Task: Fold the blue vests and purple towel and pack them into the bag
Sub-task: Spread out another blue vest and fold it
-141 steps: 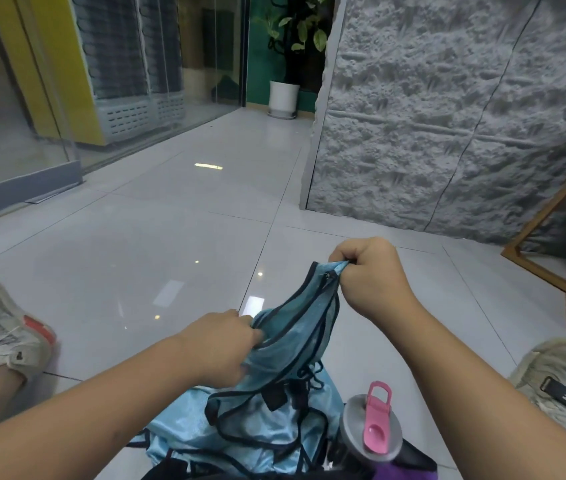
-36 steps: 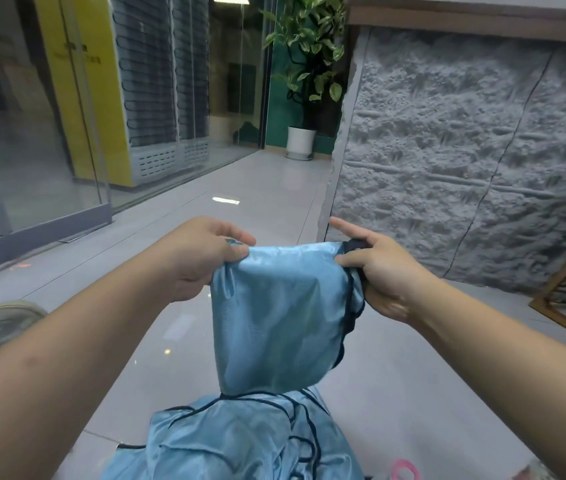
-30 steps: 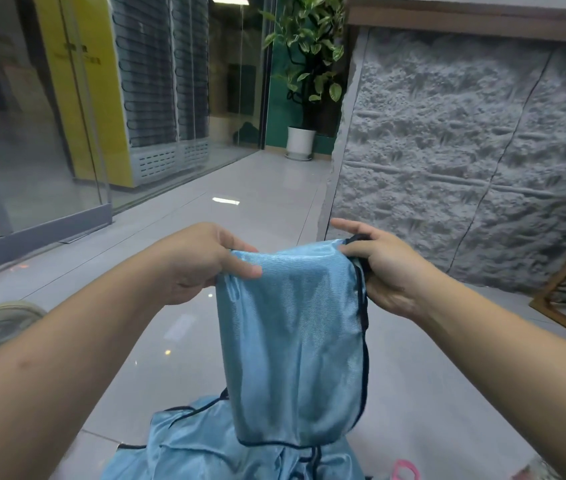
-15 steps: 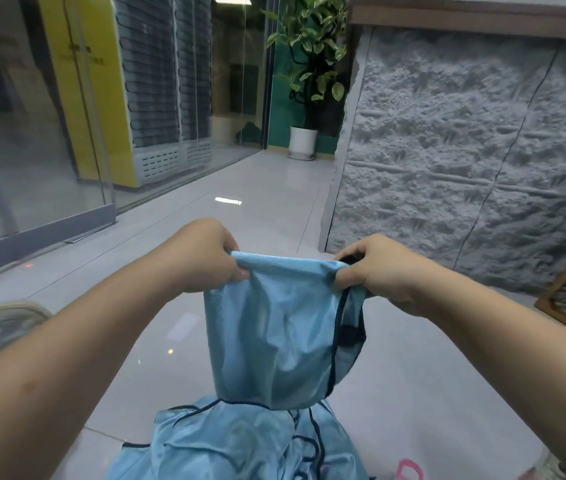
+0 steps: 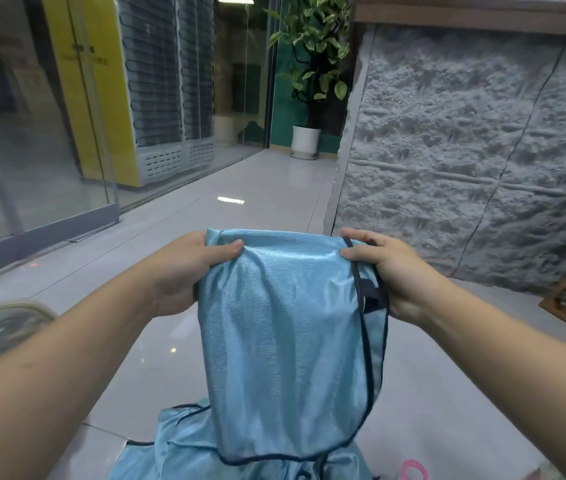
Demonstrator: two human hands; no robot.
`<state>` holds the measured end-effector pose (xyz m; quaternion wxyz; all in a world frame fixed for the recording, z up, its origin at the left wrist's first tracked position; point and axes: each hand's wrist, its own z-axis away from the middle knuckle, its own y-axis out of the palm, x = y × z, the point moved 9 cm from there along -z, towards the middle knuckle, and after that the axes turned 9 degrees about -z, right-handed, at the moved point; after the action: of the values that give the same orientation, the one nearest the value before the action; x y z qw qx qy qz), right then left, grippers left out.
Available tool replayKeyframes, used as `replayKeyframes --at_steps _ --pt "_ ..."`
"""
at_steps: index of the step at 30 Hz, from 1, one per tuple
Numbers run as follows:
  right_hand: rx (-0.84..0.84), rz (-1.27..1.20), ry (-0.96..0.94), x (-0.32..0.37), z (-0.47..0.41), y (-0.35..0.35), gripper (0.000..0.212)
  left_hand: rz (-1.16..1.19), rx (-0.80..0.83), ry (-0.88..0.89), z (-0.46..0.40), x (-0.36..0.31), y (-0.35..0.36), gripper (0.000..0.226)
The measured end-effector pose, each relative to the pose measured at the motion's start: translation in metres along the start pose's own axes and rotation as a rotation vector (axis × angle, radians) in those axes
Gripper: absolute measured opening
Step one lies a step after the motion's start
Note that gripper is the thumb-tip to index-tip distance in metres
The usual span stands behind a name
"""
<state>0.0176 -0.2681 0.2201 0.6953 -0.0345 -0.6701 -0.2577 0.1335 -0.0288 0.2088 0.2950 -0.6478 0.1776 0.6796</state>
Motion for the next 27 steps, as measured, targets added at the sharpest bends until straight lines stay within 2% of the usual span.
replayKeyframes --at_steps 2,5,7,9,11,16,18,22,24,25,27 --pt "-0.042 -0.082 0.003 -0.006 -0.004 -0.002 0.043 0.148 -0.019 -0.052 0.0 0.012 0.006 0.029" --pt "-0.096 -0.152 0.013 -0.017 -0.01 -0.003 0.045 0.511 0.001 -0.224 0.002 0.036 0.019 0.038" --pt "-0.118 -0.171 0.022 -0.023 -0.014 -0.005 0.048 0.581 0.069 -0.261 0.003 0.046 0.029 0.038" --pt "-0.137 -0.193 0.022 -0.026 -0.015 -0.007 0.048 0.527 0.109 -0.269 0.004 0.054 0.033 0.031" --pt "-0.134 -0.202 0.024 -0.027 -0.014 -0.008 0.045 0.474 0.099 -0.259 0.004 0.057 0.031 0.037" --pt "-0.08 -0.175 0.046 -0.022 -0.011 -0.005 0.027 0.285 0.099 -0.211 0.002 0.047 0.03 0.036" --pt "-0.102 -0.168 0.047 -0.021 -0.013 -0.008 0.03 0.231 0.08 -0.199 0.0 0.043 0.028 0.033" --pt "-0.106 -0.088 0.133 -0.032 -0.015 -0.006 0.028 0.277 0.086 -0.171 0.002 0.03 0.03 0.04" --pt "-0.1 -0.045 0.194 -0.036 -0.009 -0.002 0.023 0.305 0.083 -0.125 0.004 0.019 0.033 0.033" --pt "-0.105 -0.044 0.212 -0.037 -0.006 -0.001 0.025 0.324 0.096 -0.077 0.0 0.015 0.034 0.035" --pt "-0.091 -0.08 0.222 -0.036 0.0 0.006 0.031 0.319 0.053 0.001 0.001 0.006 0.033 0.065"
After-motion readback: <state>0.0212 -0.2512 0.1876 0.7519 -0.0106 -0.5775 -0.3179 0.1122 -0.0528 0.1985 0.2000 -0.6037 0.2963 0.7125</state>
